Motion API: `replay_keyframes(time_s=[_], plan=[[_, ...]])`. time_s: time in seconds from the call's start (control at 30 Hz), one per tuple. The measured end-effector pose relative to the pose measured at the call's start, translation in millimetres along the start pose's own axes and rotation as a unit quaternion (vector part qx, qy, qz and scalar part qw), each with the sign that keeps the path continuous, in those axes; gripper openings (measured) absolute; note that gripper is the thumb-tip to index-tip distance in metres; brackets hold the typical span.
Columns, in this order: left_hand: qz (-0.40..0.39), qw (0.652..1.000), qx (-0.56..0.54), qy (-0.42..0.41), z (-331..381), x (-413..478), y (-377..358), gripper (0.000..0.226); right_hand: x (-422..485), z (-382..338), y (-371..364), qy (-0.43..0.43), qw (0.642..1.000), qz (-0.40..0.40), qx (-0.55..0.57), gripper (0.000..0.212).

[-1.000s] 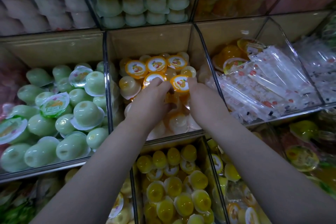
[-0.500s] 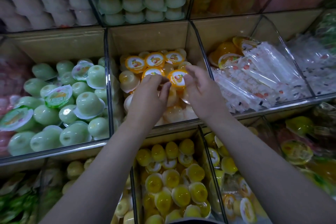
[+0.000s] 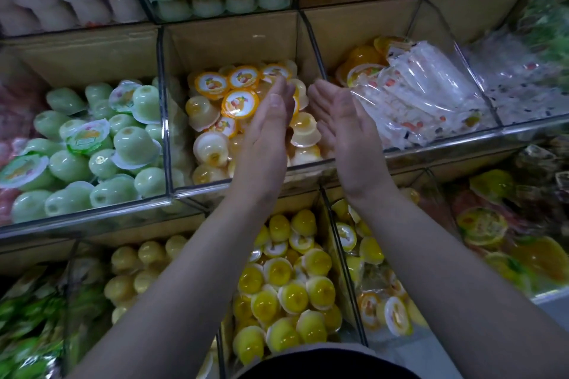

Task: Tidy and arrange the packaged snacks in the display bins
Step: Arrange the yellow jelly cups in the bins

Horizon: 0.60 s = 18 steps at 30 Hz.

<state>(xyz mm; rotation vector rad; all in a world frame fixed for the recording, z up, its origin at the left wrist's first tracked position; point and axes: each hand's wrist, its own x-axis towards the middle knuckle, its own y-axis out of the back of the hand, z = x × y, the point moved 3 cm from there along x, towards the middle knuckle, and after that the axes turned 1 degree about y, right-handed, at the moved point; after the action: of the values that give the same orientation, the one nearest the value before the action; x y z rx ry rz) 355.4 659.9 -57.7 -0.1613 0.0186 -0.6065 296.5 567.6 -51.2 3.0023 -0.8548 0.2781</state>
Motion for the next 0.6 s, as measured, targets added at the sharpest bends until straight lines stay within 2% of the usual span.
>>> replay_keyframes(time_s=[0.3,0.47,0.6], plan=[[-0.021,1.0,-0.019,-0.008,-24,-19,-54,0.079,-29,7,49,0.008,0.998,0.018,0.057,0.046],[-0.029,0.999,-0.024,0.002,-36,-30,-86,0.065,-41,12,83,-0.026,0.996,0.033,0.078,0.057],[-0.026,0.999,-0.034,0.005,-46,-37,-107,0.053,-49,14,107,-0.039,0.996,0.041,0.07,0.046]])
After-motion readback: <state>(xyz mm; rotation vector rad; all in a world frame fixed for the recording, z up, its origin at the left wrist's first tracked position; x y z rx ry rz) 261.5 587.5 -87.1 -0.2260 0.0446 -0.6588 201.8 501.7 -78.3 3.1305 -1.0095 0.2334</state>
